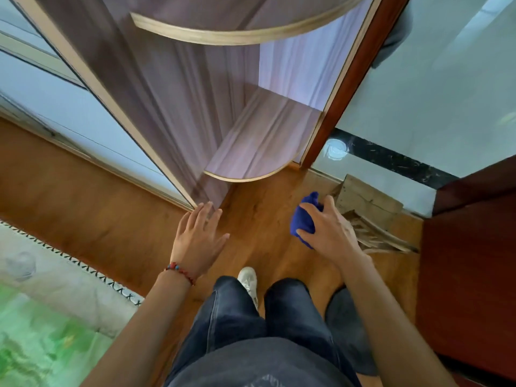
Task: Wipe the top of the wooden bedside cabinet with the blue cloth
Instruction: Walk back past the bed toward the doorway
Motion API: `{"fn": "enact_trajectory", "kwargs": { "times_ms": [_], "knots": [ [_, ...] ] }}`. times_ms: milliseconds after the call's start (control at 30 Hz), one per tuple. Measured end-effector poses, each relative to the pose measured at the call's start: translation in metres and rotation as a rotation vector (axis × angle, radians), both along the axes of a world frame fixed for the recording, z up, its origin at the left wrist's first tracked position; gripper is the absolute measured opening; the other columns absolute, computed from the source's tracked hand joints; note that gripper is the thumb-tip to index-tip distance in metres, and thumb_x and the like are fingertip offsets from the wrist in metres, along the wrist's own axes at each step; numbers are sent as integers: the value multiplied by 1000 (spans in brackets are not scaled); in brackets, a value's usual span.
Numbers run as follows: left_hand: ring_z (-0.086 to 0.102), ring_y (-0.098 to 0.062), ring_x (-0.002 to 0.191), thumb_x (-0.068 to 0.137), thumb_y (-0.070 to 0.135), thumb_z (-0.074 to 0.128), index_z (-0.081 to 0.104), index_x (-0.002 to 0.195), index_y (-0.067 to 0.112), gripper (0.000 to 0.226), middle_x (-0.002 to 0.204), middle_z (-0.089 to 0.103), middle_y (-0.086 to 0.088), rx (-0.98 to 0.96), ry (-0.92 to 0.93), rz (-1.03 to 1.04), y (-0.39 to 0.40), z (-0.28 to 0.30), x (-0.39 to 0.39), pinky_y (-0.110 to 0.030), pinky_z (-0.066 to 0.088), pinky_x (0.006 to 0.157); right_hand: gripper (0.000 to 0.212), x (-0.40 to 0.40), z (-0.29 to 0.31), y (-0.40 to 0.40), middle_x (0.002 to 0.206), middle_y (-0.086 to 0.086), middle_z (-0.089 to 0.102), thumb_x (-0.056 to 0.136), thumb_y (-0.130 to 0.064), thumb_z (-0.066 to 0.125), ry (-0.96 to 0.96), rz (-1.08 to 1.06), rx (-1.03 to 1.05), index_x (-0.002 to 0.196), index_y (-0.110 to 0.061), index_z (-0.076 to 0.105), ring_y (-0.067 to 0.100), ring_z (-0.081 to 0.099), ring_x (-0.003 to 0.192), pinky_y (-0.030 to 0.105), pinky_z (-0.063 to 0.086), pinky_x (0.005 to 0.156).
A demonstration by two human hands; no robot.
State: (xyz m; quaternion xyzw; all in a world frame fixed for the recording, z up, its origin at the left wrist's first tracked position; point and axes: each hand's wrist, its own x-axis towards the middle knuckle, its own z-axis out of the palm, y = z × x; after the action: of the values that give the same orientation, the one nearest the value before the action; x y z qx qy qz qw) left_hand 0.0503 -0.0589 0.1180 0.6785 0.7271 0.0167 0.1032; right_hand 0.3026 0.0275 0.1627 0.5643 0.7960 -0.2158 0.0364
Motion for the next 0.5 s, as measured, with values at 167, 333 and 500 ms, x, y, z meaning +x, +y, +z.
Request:
{"fn": "enact_trajectory", "kwargs": {
  "times_ms": [167,333,500],
  "knots": [
    [49,-36,116,89,47,32,60,118,1,61,122,56,-22,58,-6,53,24,-12,-3,-50,35,97,52,-11,-17,43,125,10,35,87,-35,57,-11,82,-18,134,-22,37,27,49,105,37,46,81],
    [44,-36,118,81,36,59,58,119,-2,54,123,54,-25,82,-4,61,48,-26,1,-54,38,95,54,-17,-36,81,124,11,36,87,-38,56,-33,152,-37,136,-23,35,26,50,105,36,46,80],
    [48,-41,117,65,22,81,55,122,-2,66,124,54,-25,49,-38,115,72,-48,3,-55,36,95,52,-26,-73,116,122,9,39,85,-38,59,15,162,-55,132,-23,40,24,52,101,34,48,73]
  ]
}}
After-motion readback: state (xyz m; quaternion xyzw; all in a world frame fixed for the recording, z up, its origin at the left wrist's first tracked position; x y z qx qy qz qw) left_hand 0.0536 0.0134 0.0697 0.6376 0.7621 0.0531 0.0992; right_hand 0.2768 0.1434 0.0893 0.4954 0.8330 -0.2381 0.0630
